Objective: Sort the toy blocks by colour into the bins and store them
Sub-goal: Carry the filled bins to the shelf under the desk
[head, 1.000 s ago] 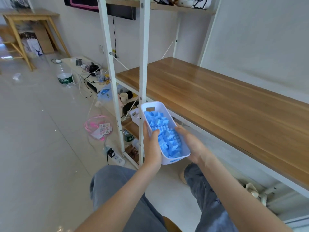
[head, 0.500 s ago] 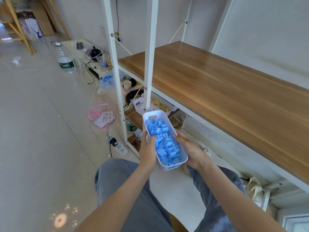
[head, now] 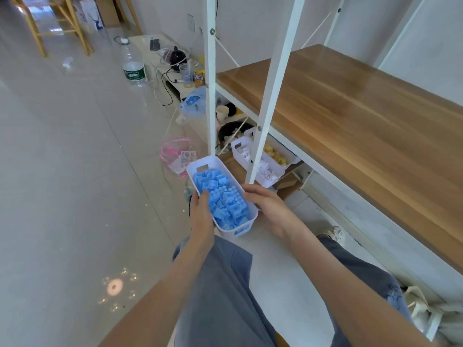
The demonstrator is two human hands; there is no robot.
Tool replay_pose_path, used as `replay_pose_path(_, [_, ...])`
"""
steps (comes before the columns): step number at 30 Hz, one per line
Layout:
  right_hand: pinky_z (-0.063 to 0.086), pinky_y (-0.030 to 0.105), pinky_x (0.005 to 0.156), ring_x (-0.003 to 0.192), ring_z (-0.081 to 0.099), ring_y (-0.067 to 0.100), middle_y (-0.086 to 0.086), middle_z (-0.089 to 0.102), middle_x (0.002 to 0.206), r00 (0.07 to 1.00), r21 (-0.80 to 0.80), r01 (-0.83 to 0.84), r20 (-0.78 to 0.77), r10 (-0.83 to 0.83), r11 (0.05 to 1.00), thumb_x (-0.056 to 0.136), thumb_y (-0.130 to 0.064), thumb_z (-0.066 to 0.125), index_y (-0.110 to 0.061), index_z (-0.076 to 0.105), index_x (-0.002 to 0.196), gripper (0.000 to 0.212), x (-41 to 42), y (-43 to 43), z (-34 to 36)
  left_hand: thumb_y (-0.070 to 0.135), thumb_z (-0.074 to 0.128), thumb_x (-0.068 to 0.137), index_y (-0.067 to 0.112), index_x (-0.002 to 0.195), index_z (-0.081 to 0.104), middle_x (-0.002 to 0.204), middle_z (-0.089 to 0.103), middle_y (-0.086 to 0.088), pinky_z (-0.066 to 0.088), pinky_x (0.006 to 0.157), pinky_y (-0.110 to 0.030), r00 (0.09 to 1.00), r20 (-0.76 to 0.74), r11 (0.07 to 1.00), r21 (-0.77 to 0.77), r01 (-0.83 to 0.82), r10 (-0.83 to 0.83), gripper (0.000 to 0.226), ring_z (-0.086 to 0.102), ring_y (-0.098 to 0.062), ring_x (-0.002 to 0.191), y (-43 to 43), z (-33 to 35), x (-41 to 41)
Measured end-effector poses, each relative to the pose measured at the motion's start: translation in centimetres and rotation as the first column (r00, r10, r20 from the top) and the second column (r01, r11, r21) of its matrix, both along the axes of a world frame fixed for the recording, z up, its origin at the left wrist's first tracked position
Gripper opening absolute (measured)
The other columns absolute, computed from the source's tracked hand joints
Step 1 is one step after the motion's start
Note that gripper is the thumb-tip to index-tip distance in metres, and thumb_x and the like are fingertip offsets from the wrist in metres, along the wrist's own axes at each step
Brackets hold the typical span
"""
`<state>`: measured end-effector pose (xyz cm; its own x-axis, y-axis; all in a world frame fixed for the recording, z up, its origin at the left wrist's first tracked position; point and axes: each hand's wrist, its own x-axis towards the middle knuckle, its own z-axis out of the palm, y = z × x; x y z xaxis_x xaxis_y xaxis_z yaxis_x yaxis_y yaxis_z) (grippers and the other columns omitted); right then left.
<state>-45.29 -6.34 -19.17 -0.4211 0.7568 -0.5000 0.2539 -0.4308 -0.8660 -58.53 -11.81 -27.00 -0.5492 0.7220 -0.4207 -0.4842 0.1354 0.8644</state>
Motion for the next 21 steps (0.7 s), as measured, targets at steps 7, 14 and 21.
replay_pose_path(7, [0.045, 0.022, 0.09, 0.113, 0.052, 0.011, -0.01, 0.055, 0.114, 0.944, 0.277, -0.231, 0.298, 0.145, 0.933, 0.092, -0.011, 0.051, -0.02, 0.061, 0.116, 0.028, -4.7, 3.6, -2.0, 0.041, 0.037, 0.1, 0.036, 0.14, 0.026, 0.129, 0.054, 0.005, 0.056, 0.077, -0.04, 0.997, -0.041, 0.995, -0.067, -0.07, 0.067, 0.042, 0.06, -0.024, 0.111, 2.6, -1.6, -4.5])
replay_pose_path(14, [0.036, 0.021, 0.103, 0.122, 0.044, 0.012, -0.001, 0.049, 0.133, 0.733, 0.495, -0.556, 0.671, 0.113, 0.668, 0.098, -0.016, 0.04, -0.017, 0.054, 0.125, 0.031, -7.9, 5.4, -6.1, 0.036, 0.054, 0.094, 0.049, 0.139, -0.004, 0.13, 0.046, 0.008, 0.054, 0.084, -0.045, 0.983, 0.078, 0.983, -0.086, -0.161, 0.168, 0.074, 0.057, -0.02, 0.112, 7.0, -4.9, -5.6])
replay_pose_path(21, [0.048, 0.027, 0.094, 0.115, 0.051, 0.018, 0.006, 0.053, 0.127, 0.67, 0.393, -0.57, 0.731, 0.131, 0.721, 0.097, -0.02, 0.039, -0.012, 0.048, 0.128, 0.033, -9.6, 8.0, -10.0, 0.034, 0.056, 0.094, 0.049, 0.141, -0.005, 0.128, 0.048, 0.011, 0.054, 0.084, -0.041, 0.981, 0.158, 0.994, -0.02, -0.106, 0.108, 0.079, 0.058, -0.012, 0.108, 12.2, -9.6, -6.0])
